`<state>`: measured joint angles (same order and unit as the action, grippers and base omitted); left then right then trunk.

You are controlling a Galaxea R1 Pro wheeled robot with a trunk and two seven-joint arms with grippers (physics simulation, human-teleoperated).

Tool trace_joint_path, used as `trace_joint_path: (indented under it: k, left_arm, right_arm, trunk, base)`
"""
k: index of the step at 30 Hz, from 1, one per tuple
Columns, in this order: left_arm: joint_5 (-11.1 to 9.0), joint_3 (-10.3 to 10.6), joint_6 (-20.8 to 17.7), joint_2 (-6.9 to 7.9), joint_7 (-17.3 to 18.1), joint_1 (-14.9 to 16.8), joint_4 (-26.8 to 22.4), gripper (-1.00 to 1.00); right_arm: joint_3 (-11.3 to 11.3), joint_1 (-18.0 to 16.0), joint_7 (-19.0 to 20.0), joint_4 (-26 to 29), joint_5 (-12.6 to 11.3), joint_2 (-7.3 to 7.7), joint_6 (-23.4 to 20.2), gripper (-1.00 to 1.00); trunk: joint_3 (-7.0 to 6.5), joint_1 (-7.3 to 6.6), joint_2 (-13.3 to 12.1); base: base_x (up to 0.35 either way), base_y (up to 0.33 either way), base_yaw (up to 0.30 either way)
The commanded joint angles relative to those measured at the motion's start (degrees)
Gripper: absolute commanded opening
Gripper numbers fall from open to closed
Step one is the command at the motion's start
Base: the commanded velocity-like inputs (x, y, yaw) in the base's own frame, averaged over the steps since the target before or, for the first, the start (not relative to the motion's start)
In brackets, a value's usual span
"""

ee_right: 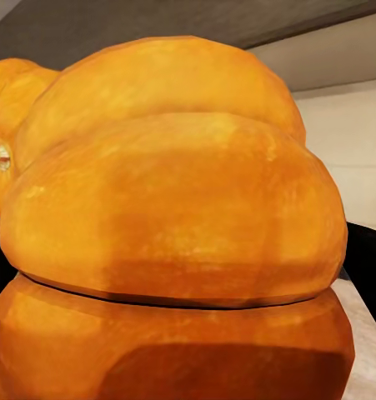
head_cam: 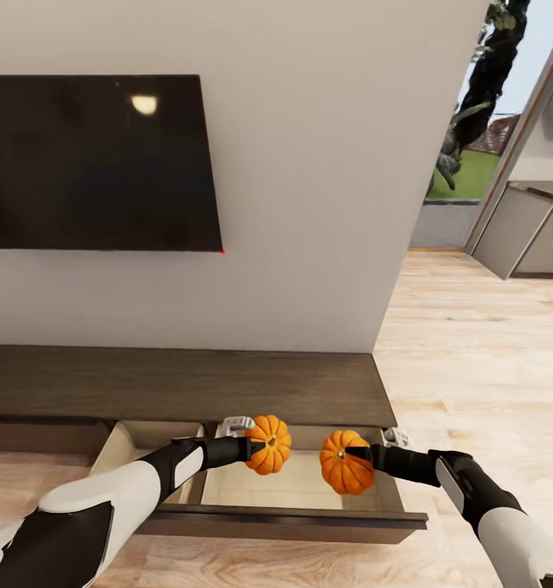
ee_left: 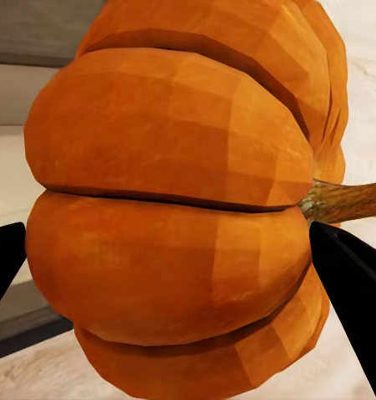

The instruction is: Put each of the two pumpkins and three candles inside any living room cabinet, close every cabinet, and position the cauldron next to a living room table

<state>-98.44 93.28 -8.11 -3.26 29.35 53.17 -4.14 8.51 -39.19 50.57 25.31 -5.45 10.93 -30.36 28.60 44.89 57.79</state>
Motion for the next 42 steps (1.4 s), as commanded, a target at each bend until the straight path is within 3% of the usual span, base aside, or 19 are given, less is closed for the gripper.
trace_joint_path:
  k: [1, 42]
  left_arm:
    - [0.02, -0.01, 0.02, 0.05, -0.08, 0.0, 0.04, -1.0]
    - [-0.01, 0.06, 0.05, 2.03, -1.93, -1.76, 0.09, -1.0]
  right_arm:
    - [0.01, -0.01, -0.03, -0.04, -0.09, -0.02, -0.05, -1.0]
    - [-0.07, -0.36, -0.81, -0.47, 0.53, -0.04, 3.72, -1.0]
  trunk:
    - [0.18, 0.22, 0.42]
    - [7.54, 9.23, 16.86]
  base:
    - [0.0, 0.0, 0.0]
    - [0.017, 0.005, 0.0]
